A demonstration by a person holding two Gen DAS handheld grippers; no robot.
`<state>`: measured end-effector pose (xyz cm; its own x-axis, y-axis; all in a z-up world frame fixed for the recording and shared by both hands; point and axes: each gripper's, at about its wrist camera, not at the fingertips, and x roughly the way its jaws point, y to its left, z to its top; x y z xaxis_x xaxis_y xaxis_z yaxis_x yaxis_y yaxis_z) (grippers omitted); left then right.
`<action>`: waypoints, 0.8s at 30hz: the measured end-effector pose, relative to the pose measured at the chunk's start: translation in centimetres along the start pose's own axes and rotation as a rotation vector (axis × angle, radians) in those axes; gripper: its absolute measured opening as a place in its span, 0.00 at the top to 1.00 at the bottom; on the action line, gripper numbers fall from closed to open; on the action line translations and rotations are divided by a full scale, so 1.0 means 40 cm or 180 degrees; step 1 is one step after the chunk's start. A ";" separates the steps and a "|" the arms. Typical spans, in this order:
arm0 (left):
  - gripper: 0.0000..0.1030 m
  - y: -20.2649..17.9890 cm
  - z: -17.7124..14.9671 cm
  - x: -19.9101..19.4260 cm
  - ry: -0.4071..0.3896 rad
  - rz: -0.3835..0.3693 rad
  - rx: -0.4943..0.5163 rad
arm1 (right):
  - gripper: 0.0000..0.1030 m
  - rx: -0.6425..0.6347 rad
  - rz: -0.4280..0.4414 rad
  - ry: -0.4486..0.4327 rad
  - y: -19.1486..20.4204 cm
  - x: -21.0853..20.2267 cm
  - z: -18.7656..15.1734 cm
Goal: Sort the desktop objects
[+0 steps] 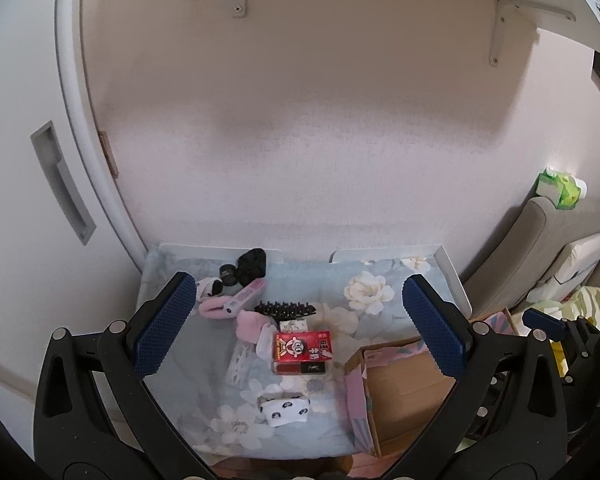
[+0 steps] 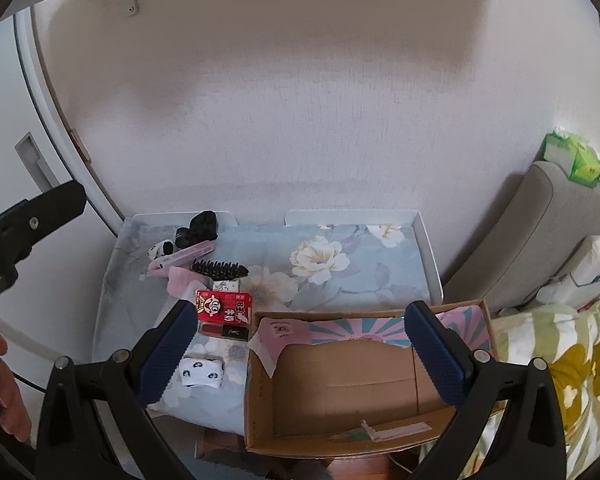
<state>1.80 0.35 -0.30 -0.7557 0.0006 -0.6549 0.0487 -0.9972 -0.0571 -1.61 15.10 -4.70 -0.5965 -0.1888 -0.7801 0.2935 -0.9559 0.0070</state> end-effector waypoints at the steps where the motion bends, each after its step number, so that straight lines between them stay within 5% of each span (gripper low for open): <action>1: 0.00 0.001 0.001 -0.001 -0.0002 0.0004 -0.0002 | 0.00 -0.0013 -0.0015 -0.0004 0.002 -0.001 0.000; 24: 0.00 0.006 0.006 -0.010 -0.0053 -0.0002 0.0037 | 0.00 -0.0057 0.0072 -0.0088 0.000 -0.011 -0.004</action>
<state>1.94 0.10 0.12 -0.7666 0.0002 -0.6422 0.0407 -0.9980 -0.0488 -1.21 15.22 -4.45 -0.6100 -0.2166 -0.7622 0.3202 -0.9473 0.0130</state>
